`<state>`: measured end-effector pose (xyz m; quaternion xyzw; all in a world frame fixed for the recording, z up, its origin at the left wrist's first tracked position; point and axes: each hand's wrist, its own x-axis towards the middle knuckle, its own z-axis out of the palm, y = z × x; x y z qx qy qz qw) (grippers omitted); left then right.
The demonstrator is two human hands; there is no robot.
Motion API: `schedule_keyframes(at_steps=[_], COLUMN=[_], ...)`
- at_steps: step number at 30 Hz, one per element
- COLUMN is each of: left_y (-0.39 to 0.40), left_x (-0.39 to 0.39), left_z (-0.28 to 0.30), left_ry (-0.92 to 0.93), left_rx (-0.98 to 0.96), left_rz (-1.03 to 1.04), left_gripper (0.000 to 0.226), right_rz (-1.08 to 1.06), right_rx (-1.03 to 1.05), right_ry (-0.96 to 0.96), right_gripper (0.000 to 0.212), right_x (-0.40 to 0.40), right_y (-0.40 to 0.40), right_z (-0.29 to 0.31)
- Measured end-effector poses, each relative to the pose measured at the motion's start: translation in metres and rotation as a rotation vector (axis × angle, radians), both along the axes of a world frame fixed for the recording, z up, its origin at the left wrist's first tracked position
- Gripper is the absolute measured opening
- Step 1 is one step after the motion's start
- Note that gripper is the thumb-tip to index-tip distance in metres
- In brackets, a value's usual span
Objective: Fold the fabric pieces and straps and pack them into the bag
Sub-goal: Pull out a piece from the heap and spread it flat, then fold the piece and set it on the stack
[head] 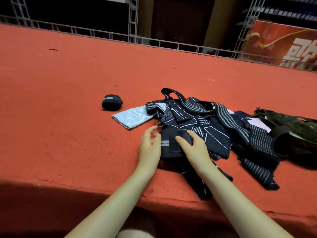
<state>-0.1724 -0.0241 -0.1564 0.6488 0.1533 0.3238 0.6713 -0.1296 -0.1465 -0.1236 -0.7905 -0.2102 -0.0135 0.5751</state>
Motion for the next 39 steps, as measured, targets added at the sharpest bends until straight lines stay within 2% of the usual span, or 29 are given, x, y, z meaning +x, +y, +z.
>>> schedule_keyframes(at_steps=[4, 7, 9, 12, 15, 17, 20, 22, 24, 25, 28, 29, 31, 33, 35, 39], left_y=[0.059, 0.122, 0.164, 0.219, 0.261, 0.278, 0.3, 0.314, 0.321, 0.321, 0.312, 0.309, 0.302, 0.284, 0.249, 0.172], left_x=[0.011, 0.023, 0.034, 0.056, 0.083, 0.101, 0.122, 0.131, 0.134, 0.135, 0.131, 0.128, 0.118, 0.105, 0.086, 0.053], left_z=[0.004, 0.006, 0.007, 0.007, 0.002, -0.004, -0.009, -0.006, -0.004, -0.004, -0.004, -0.004, -0.002, 0.004, 0.012, 0.02], left_ry=[0.104, 0.252, 0.346, 0.437, 0.5, 0.516, 0.428, 0.31, 0.263, 0.281, 0.308, 0.344, 0.494, 0.589, 0.604, 0.465], left_rx=[0.227, 0.467, 0.53, 0.542, 0.544, 0.577, 0.54, 0.302, 0.104, 0.085, 0.148, 0.18, 0.213, 0.215, 0.266, 0.454], left_rz=[0.079, 0.224, 0.312, 0.398, 0.393, 0.374, 0.361, 0.367, 0.376, 0.382, 0.386, 0.389, 0.399, 0.45, 0.456, 0.279], left_gripper=[0.03, 0.038, 0.042, 0.047, 0.053, 0.053, 0.048, 0.045, 0.039, 0.036, 0.016, 0.016, 0.037, 0.046, 0.048, 0.041], right_rz=[0.024, 0.082, 0.137, 0.107, 0.006, -0.047, -0.025, -0.012, 0.006, 0.017, 0.038, 0.045, 0.081, 0.133, 0.184, 0.172], right_rx=[0.01, 0.061, 0.08, 0.061, 0.084, 0.061, -0.029, -0.052, -0.029, -0.038, -0.344, -0.432, -0.471, -0.396, -0.329, -0.379], right_ry=[0.003, 0.173, 0.293, 0.284, 0.19, 0.189, 0.228, 0.221, 0.221, 0.208, 0.06, -0.018, -0.095, -0.209, -0.316, -0.448], right_gripper=[0.019, 0.016, 0.01, 0.013, 0.033, 0.039, 0.022, 0.016, 0.02, 0.021, 0.045, 0.052, 0.059, 0.056, 0.046, 0.025], right_x=[0.023, 0.054, 0.076, 0.108, 0.143, 0.168, 0.203, 0.218, 0.222, 0.221, 0.203, 0.193, 0.167, 0.141, 0.119, 0.093], right_y=[0.045, 0.091, 0.128, 0.187, 0.24, 0.265, 0.29, 0.297, 0.299, 0.299, 0.293, 0.289, 0.27, 0.24, 0.194, 0.084], right_z=[0.008, 0.014, 0.018, 0.015, 0.01, 0.007, -0.01, -0.024, -0.029, -0.029, -0.019, -0.014, 0.0, 0.015, 0.03, 0.049])
